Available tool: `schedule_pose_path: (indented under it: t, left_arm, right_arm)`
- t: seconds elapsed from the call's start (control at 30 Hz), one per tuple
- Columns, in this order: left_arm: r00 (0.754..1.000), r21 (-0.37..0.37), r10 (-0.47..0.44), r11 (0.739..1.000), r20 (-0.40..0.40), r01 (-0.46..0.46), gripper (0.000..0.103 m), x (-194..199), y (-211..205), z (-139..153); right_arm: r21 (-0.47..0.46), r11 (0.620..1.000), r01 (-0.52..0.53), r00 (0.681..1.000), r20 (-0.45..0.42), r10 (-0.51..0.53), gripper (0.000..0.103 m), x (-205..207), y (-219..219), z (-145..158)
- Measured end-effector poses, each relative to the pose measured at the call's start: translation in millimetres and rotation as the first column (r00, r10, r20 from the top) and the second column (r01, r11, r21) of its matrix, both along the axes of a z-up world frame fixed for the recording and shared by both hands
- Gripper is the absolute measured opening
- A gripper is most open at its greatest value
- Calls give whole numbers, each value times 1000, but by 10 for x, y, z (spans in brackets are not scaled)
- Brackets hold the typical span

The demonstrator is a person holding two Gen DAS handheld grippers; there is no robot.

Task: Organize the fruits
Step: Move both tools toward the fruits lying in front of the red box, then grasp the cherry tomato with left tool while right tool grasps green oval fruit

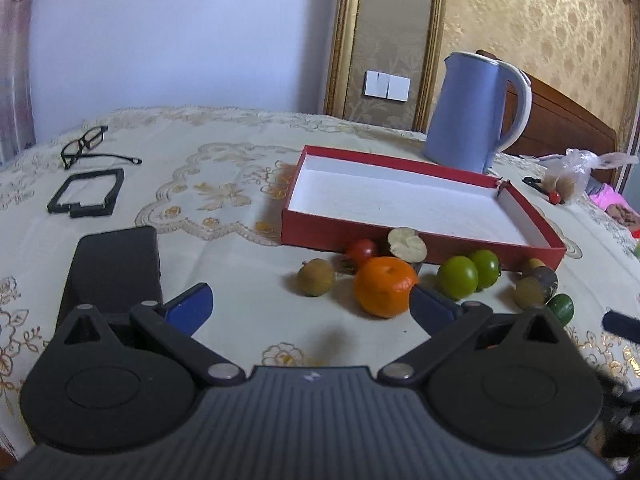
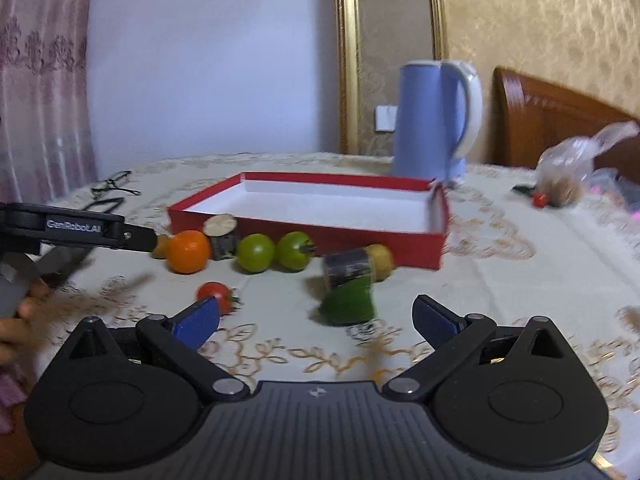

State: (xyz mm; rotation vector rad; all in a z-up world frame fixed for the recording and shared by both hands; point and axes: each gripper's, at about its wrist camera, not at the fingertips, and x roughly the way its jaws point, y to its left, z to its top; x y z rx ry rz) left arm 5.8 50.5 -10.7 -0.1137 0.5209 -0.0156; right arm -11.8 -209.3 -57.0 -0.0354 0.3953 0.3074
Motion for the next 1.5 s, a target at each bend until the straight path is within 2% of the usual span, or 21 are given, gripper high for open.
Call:
schedule_pose_path:
  t: [0.13,0.23,0.3,0.37,0.5,0.6,0.77,1.17,1.23,1.37,1.47,1.5]
  left_arm:
    - [1000,16,-19,1000,-9,19,103,-23,-57,-33]
    - [999,40,-34,999,-10,34,103,-58,-121,-49]
    - [998,41,-62,997,-2,62,103,-85,-163,-49]
    - [996,52,-93,994,7,92,103,-121,-231,-47]
    - [988,119,-152,982,35,147,103,-205,-414,-54]
    - [979,156,-200,969,50,190,103,-262,-534,-66]
    - [967,185,-248,954,54,234,103,-292,-660,-103]
    - [945,230,-321,926,61,299,103,-275,-926,-184]
    - [948,231,-313,927,49,294,95,-226,-970,-197]
    - [957,195,-289,939,-1,284,85,-80,-989,-225]
    - [961,174,-276,945,-28,277,71,-31,-981,-244]
    - [960,169,-276,945,-38,279,63,-15,-980,-252]
  right_arm:
    - [-82,997,-8,999,34,11,103,-23,148,-73]
    - [-69,996,55,997,52,-51,103,13,64,-57]
    - [-72,994,84,996,44,-81,99,75,-21,-31]
    - [-75,992,98,995,26,-97,88,151,-84,-24]
    - [-59,996,74,996,-39,-76,76,326,-140,-58]
    - [-65,996,56,996,-70,-60,61,405,-104,-107]
    - [-50,998,41,996,-79,-45,38,435,-84,-113]
    - [-31,996,84,996,-34,-85,37,267,-234,-39]
    - [-27,995,96,995,-30,-96,37,256,-280,-29]
    - [-12,994,108,994,-26,-108,37,239,-345,-30]
    - [-5,994,109,994,-21,-109,37,225,-370,-35]
    - [-4,994,109,994,-21,-109,37,220,-377,-37]
